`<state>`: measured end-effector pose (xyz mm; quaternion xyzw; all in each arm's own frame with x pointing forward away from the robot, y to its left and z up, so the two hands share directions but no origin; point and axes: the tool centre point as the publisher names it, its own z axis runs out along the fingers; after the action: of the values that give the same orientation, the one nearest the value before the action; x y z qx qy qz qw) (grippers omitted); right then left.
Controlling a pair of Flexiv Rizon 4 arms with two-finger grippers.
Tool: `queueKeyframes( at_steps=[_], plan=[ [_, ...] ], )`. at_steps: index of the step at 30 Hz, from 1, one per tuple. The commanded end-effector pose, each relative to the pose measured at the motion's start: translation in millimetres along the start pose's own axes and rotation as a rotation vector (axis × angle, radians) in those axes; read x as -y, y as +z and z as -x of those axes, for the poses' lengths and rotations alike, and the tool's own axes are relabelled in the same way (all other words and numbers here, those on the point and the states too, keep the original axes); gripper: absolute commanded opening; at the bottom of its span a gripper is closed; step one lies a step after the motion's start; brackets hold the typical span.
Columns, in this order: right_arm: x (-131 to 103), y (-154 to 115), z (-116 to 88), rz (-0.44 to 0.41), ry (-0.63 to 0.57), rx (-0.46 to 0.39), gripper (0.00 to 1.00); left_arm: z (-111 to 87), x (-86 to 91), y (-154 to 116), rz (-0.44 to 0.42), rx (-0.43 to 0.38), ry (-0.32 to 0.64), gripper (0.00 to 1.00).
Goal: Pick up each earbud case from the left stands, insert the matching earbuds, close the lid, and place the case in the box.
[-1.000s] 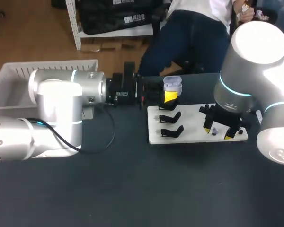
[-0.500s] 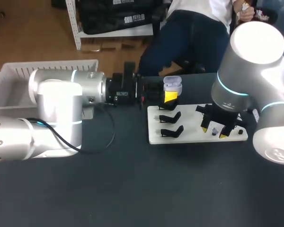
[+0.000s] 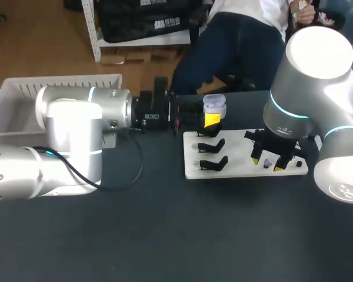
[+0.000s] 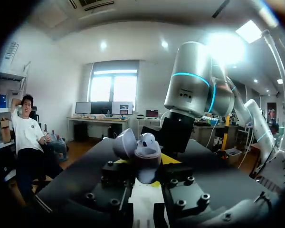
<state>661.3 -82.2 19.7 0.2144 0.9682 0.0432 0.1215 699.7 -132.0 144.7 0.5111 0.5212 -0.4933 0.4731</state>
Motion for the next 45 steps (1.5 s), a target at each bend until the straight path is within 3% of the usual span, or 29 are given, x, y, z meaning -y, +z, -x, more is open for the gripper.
queueKeyframes(
  at_steps=[1,26,34,45],
  plan=[
    [1.8,-1.8,-0.9,0.004,0.005,0.009,0.45,-1.1,0.9,0.3,0.004,0.005,0.004,0.0],
    [0.6,-3.9,-1.3,0.006,0.013,0.012,0.41,-1.1,0.9,0.3,0.004,0.005,0.004,0.0],
    [0.8,-3.0,-3.3,0.006,0.015,0.008,0.34,-1.1,0.9,0.3,0.004,0.005,0.004,0.0],
    [0.9,-3.6,-4.4,0.005,0.013,0.009,0.36,-1.1,0.9,0.3,0.004,0.005,0.004,0.0]
  ],
)
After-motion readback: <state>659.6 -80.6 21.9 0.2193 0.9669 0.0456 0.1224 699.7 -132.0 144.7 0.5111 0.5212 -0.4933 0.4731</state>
